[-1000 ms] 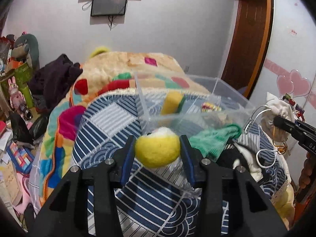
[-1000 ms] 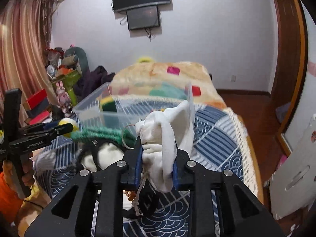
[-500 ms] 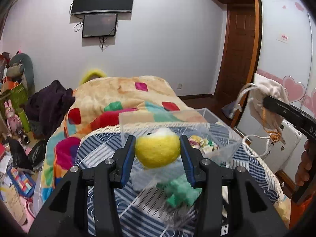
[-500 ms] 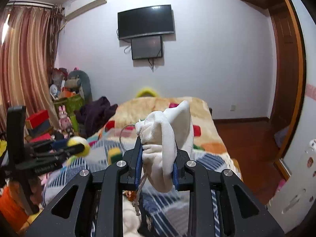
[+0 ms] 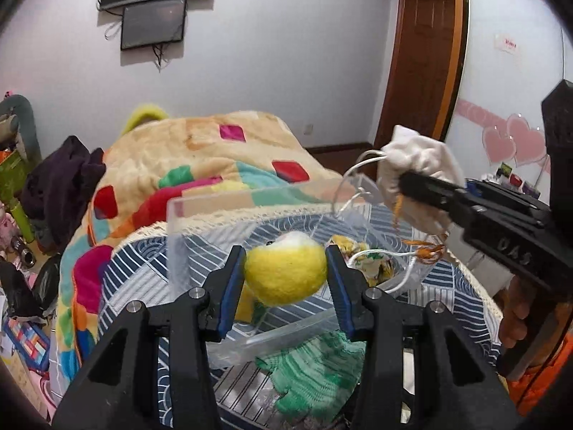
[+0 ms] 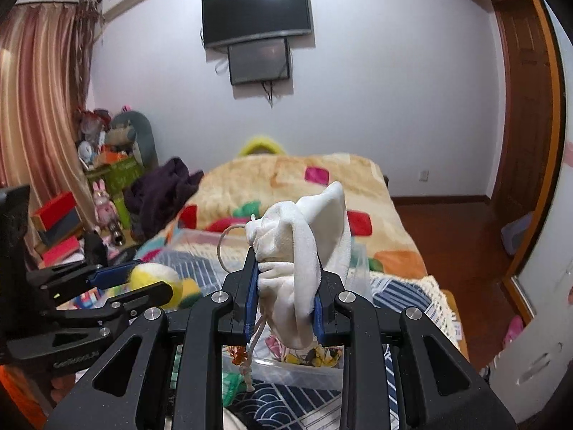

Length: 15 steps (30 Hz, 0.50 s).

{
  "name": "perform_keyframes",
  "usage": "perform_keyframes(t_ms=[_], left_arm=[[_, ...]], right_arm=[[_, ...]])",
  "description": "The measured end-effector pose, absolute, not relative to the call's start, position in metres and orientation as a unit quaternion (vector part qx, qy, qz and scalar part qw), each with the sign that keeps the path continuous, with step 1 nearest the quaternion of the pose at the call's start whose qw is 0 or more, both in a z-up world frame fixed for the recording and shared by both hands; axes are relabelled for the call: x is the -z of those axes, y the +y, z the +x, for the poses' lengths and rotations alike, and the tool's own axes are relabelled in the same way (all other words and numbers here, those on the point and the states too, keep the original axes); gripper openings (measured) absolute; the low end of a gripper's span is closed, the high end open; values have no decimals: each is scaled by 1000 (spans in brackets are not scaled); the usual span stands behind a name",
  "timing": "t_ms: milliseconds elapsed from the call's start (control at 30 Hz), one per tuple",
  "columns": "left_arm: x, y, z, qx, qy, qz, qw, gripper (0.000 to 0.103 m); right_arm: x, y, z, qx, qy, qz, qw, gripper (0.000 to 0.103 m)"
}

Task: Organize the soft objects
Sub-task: 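Carry the ball into the box with the left tool while the right tool places the white bag inside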

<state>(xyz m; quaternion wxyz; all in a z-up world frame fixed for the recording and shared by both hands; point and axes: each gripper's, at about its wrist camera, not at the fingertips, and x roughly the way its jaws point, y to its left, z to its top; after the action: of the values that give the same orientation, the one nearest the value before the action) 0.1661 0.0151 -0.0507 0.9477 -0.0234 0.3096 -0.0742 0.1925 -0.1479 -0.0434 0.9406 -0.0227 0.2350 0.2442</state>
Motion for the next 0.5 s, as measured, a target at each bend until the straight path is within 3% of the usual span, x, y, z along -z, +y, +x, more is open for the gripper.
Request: perform_keyframes(t_ms=[500], left_arm=[[69,-2,184,79,341,8,937,48]], right_arm=[[80,-138,221,-247,334,-38,909,25]])
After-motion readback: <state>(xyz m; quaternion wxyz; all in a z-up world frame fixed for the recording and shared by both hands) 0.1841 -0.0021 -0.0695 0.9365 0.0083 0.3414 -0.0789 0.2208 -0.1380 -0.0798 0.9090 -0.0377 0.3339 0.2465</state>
